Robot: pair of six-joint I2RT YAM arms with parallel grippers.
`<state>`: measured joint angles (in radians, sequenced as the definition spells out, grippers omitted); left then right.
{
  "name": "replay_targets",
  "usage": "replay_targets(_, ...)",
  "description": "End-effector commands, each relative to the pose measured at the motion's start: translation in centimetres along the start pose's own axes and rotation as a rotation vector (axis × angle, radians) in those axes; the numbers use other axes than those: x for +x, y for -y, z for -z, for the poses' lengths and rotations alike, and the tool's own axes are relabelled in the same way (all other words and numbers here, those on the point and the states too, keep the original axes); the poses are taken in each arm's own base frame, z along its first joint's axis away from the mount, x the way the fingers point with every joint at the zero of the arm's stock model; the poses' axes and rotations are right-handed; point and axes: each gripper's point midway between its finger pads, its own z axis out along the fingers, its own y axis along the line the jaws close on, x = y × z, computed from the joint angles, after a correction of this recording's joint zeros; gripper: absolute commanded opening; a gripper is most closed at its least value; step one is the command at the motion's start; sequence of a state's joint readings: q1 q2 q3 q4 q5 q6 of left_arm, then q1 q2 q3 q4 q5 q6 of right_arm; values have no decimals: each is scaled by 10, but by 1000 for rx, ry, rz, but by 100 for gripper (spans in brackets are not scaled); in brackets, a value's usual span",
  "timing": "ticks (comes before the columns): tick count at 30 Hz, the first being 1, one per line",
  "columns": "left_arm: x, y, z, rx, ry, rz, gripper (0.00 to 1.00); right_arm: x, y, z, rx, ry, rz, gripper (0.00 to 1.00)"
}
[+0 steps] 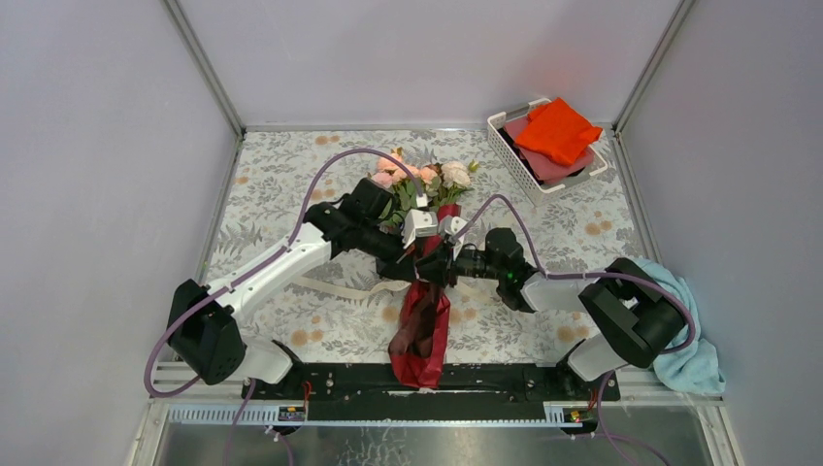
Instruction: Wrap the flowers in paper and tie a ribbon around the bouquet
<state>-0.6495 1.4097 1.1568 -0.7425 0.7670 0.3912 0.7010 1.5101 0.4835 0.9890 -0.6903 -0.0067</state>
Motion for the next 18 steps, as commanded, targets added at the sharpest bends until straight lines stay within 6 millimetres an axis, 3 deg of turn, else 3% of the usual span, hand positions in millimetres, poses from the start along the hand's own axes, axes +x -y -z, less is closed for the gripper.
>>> replay_targets(1,-1,9,-1,44,17,-16,0,-39,10,-8,41,129,99,27)
replay_targets(4,1,9,0,39,14,-17,0,-39,10,-6,53,127,96,5)
replay_targets(5,2,9,0,36,13,-19,6,-40,9,-5,53,128,97,0)
replay_targets(7,4,9,2,28,3,-14,37,-40,9,-1,69,133,98,0)
replay_targets(9,11,10,7,16,-32,-12,54,-40,10,4,94,135,97,0)
replay_targets(12,40,10,22,-34,-145,-7,66,-37,6,8,89,118,85,0)
replay_targets(17,117,5,60,-212,-419,-26,73,-34,-2,14,78,99,41,0)
replay_targets(18,125,5,65,-243,-428,-48,73,-35,-3,15,81,104,38,0)
